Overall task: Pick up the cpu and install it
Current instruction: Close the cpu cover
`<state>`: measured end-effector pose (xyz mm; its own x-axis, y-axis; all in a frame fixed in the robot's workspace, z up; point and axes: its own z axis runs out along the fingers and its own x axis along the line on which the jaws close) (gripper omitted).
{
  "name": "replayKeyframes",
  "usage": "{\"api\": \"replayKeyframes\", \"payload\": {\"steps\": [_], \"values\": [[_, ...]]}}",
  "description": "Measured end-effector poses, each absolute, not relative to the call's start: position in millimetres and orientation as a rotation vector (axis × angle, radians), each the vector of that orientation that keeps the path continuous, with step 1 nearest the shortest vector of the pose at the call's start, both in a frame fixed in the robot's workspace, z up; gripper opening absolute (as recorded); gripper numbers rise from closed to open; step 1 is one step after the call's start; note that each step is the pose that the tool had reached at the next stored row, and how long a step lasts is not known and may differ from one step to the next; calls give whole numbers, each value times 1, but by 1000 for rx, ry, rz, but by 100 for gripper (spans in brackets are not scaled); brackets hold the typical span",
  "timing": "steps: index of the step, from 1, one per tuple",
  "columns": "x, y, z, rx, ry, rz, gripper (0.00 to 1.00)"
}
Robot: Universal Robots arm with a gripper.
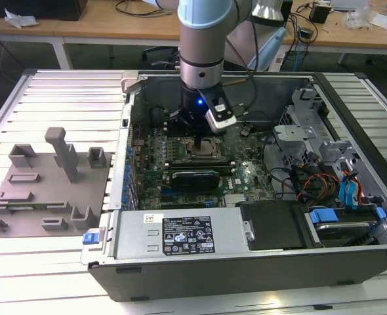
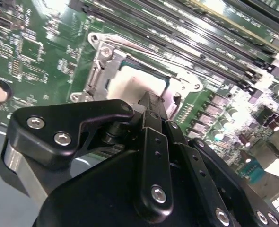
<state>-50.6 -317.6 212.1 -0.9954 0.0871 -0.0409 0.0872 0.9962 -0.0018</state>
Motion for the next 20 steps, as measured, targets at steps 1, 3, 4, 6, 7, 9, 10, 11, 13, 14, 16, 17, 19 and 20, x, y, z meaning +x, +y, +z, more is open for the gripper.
{"api": "replayKeyframes", "payload": {"steps": [1, 3, 4, 6, 7, 9, 10, 11, 13, 14, 16, 17, 19, 20], "values": [[-54, -318, 212, 135, 3095, -5, 11], [-60, -318, 211, 134, 3086, -5, 11], [-62, -318, 211, 134, 3083, -4, 11], [-67, -318, 209, 133, 3076, -4, 11], [-68, -318, 207, 132, 3073, -3, 11], [-70, -318, 206, 131, 3071, -3, 11], [-72, -318, 206, 131, 3070, -2, 11], [-76, -318, 205, 131, 3068, -3, 11], [-77, -318, 204, 131, 3067, -2, 11], [-77, -318, 204, 131, 3067, -2, 11], [-77, -318, 204, 131, 3067, -2, 11], [-77, -318, 204, 131, 3067, -2, 11], [-78, -318, 204, 131, 3067, -2, 11], [-78, -318, 204, 131, 3067, -2, 11]]}}
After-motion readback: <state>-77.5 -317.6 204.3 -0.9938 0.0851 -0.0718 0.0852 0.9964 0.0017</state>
